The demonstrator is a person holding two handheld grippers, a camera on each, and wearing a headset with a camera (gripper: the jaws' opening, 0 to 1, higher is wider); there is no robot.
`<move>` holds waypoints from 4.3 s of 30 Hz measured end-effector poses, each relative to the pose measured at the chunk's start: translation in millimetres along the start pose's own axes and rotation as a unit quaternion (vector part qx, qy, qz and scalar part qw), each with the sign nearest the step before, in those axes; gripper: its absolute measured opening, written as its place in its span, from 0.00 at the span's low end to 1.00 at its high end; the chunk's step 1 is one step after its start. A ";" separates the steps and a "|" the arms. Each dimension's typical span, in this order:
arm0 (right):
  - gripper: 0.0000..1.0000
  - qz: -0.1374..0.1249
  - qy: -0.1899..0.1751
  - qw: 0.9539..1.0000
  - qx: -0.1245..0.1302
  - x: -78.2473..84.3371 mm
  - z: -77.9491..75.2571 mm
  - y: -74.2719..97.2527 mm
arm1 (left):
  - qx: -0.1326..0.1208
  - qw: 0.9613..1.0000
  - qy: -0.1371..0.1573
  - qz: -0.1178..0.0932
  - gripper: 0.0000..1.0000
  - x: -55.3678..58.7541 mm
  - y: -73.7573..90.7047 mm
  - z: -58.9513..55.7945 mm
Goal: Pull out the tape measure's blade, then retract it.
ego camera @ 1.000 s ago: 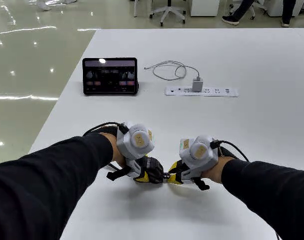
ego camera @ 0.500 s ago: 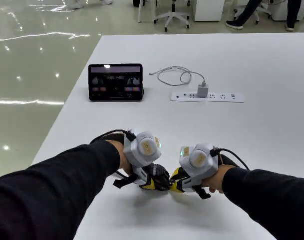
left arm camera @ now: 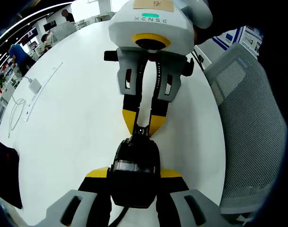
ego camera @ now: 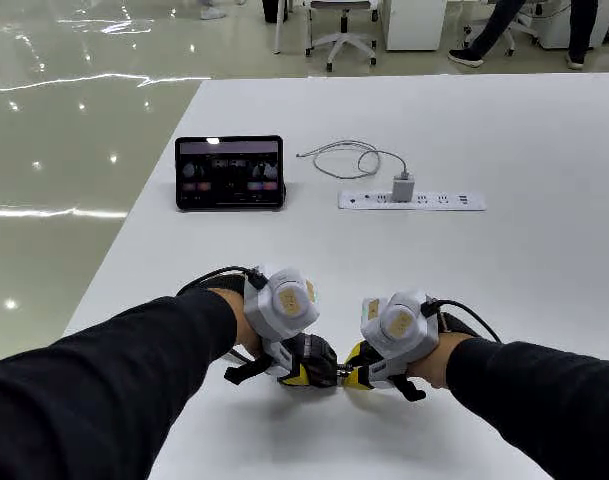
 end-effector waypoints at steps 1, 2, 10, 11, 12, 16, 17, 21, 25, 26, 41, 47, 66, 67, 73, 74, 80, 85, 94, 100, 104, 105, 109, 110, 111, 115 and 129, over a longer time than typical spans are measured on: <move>0.08 0.002 0.000 1.000 0.000 0.6 -0.2 0.3 | 0.000 1.000 0.000 -0.001 0.32 0.0 0.0 0.1; 0.08 0.004 -0.002 1.000 0.001 1.5 -0.6 1.0 | 0.000 1.000 0.001 -0.001 0.32 0.0 0.0 0.2; 0.08 -0.004 -0.012 1.000 0.006 8.0 -0.8 5.2 | 0.000 1.000 0.002 -0.003 0.32 -0.6 0.2 -0.4; 0.08 -0.003 -0.011 1.000 0.005 9.0 -0.4 6.4 | 0.000 1.000 0.002 -0.003 0.32 -0.6 0.1 -0.4; 0.08 -0.001 -0.010 1.000 0.005 10.8 -0.9 7.5 | 0.000 1.000 0.002 -0.003 0.32 -0.7 0.1 -0.4; 0.08 0.005 -0.013 1.000 0.003 16.8 -1.4 12.5 | -0.001 1.000 0.004 -0.004 0.32 -0.8 -0.2 -0.3; 0.08 0.005 -0.013 1.000 0.003 17.1 -1.1 12.8 | -0.001 1.000 0.003 -0.004 0.32 -0.8 -0.3 -0.2; 0.08 0.009 -0.015 1.000 0.006 20.4 -2.0 15.1 | -0.002 1.000 0.004 -0.006 0.32 -0.9 -0.3 -0.2; 0.08 0.010 -0.015 1.000 0.006 21.5 -2.1 16.0 | -0.001 1.000 0.002 -0.005 0.32 -0.5 -0.2 0.1; 0.08 0.010 -0.016 1.000 0.007 22.1 -1.6 16.7 | -0.001 1.000 0.001 -0.005 0.32 -0.4 -0.2 0.0; 0.08 0.014 -0.036 0.999 0.010 29.4 0.1 22.8 | -0.005 1.000 -0.004 -0.011 0.32 -0.9 -0.3 -0.2; 0.08 0.012 -0.042 0.999 0.014 33.0 0.7 26.2 | -0.002 1.000 0.003 -0.009 0.32 -1.3 -0.4 -0.1; 0.08 0.016 -0.043 0.999 0.014 39.2 -1.4 33.2 | -0.002 1.000 0.008 -0.004 0.32 -1.4 0.0 -1.4; 0.08 0.016 -0.043 0.999 0.015 39.5 -1.3 33.7 | -0.002 1.000 0.010 -0.004 0.32 -1.3 0.1 -1.5; 0.08 0.022 -0.042 0.999 0.015 43.1 0.9 37.5 | 0.001 1.000 0.009 -0.003 0.32 -1.6 -0.6 -1.3; 0.08 0.023 -0.043 0.999 0.016 44.5 1.1 38.3 | 0.000 1.000 0.009 -0.004 0.32 -1.7 -0.6 -1.4; 0.08 0.026 -0.049 0.998 0.016 50.7 2.2 42.7 | 0.001 1.000 0.008 -0.005 0.32 -1.8 -1.1 -1.4; 0.08 0.036 -0.048 0.998 0.016 55.9 2.2 45.4 | 0.001 1.000 0.009 -0.006 0.32 -2.0 -1.7 -1.0; 0.08 0.050 -0.047 0.997 0.024 65.3 1.2 51.4 | 0.001 1.000 0.011 -0.004 0.32 -1.7 -1.4 -1.1; 0.08 0.054 -0.052 0.997 0.026 72.4 1.9 56.4 | 0.002 1.000 0.011 -0.004 0.32 -2.0 -1.6 -1.1; 0.08 0.056 -0.052 0.997 0.026 75.1 2.4 58.8 | 0.001 1.000 0.012 -0.005 0.32 -2.3 -1.5 -1.3; 0.08 0.056 -0.052 0.997 0.026 75.5 2.7 59.2 | 0.001 1.000 0.012 -0.005 0.32 -2.3 -1.6 -1.2; 0.08 0.058 -0.054 0.996 0.027 78.7 3.9 62.7 | 0.001 1.000 0.011 -0.005 0.32 -2.6 -1.4 -1.3; 0.08 0.058 -0.054 0.996 0.027 79.8 4.0 63.5 | 0.001 1.000 0.011 -0.005 0.32 -2.6 -1.4 -1.3; 0.08 0.059 -0.055 0.996 0.028 81.0 3.9 64.5 | 0.001 1.000 0.011 -0.005 0.32 -2.6 -1.4 -1.3; 0.08 0.061 -0.057 0.996 0.029 84.9 4.2 68.5 | 0.001 1.000 0.011 -0.005 0.32 -2.9 -1.4 -1.1; 0.08 0.061 -0.066 0.996 0.028 101.8 5.4 81.2 | -0.001 1.000 0.014 -0.012 0.32 -2.9 -1.5 -0.9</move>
Point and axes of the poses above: the centre of the closed fingertips' face, and the gripper's own axes: y roughly backward along the fingers, z roughly to its left, x roughly out of its underside, the point moved 2 cm from there along y, roughly backward along the fingers, and after that the axes turned 6 degrees about y, right-handed, at the moved point
